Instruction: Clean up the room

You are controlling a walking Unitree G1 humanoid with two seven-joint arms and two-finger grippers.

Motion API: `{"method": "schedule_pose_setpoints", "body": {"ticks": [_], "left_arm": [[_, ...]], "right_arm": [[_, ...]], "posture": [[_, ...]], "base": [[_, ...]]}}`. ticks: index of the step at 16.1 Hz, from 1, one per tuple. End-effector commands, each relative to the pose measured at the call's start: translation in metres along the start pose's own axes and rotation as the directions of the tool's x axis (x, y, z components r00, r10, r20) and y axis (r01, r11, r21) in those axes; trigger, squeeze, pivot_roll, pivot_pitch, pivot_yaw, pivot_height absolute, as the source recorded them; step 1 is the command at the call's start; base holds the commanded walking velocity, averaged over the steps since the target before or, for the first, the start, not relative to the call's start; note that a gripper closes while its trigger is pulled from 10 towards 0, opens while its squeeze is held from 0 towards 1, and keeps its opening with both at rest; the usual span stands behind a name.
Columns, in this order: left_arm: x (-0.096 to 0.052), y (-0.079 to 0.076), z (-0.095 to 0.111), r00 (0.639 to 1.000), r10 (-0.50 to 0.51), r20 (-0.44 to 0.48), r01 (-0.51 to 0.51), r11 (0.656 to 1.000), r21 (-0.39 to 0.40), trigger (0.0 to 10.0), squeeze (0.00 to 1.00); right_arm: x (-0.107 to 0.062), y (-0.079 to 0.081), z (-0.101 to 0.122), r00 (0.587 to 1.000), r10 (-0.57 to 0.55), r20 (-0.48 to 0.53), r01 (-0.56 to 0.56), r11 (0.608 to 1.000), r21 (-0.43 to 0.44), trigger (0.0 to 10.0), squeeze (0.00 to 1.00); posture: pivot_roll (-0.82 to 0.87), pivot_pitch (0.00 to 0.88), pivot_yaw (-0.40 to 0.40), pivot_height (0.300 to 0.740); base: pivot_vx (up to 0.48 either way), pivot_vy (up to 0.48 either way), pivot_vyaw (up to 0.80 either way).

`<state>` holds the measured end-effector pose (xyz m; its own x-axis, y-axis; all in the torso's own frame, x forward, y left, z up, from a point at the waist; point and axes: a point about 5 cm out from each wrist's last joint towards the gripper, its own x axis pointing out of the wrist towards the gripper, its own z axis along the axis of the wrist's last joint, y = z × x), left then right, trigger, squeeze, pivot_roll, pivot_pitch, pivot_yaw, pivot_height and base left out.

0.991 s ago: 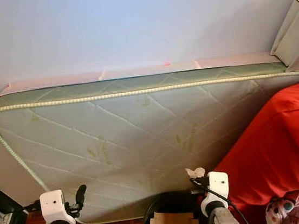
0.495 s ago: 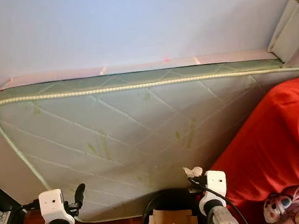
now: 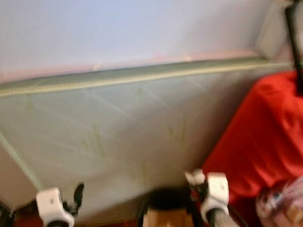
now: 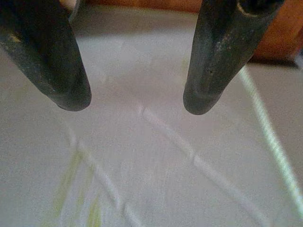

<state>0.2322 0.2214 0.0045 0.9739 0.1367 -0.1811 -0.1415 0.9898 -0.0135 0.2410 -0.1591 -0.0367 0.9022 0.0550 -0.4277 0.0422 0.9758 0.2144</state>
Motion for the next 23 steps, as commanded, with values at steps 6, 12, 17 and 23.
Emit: {"method": "schedule_pose_setpoints", "body": {"ticks": [6,12,17,23], "left_arm": [[-0.001,0.001,-0.001,1.0,0.009,-0.016,-0.009,1.0,-0.006,10.0,0.0],[0.002,-0.004,0.0,1.0,0.003,-0.017,-0.003,1.0,-0.016,10.0,0.0],[0.01,0.001,0.014,0.999,0.035,0.022,-0.034,0.998,-0.048,10.0,0.0],[0.015,-0.007,0.032,0.996,0.031,0.086,-0.025,0.997,-0.073,10.0,0.0]], "right_arm": [[0.001,0.004,-0.005,0.997,0.048,-0.064,-0.047,0.999,0.004,10.0,0.0],[0.001,0.004,-0.007,0.993,0.07,-0.097,-0.073,0.997,-0.025,10.0,0.0],[0.011,0.013,0.002,0.985,0.116,-0.131,-0.121,0.992,-0.035,10.0,0.0],[0.032,0.028,0.038,0.977,0.176,-0.117,-0.186,0.98,-0.078,10.0,0.0]], "posture": [[0.15,0.0,-0.091,0.664],[0.16,0.0,-0.103,0.649],[0.2,0.056,-0.119,0.649],[0.2,0.147,-0.181,0.649]], "base": [[0.0,0.0,0.0],[0.0,0.0,0.0],[0.0,0.0,0.0],[0.0,0.0,0.0]]}}
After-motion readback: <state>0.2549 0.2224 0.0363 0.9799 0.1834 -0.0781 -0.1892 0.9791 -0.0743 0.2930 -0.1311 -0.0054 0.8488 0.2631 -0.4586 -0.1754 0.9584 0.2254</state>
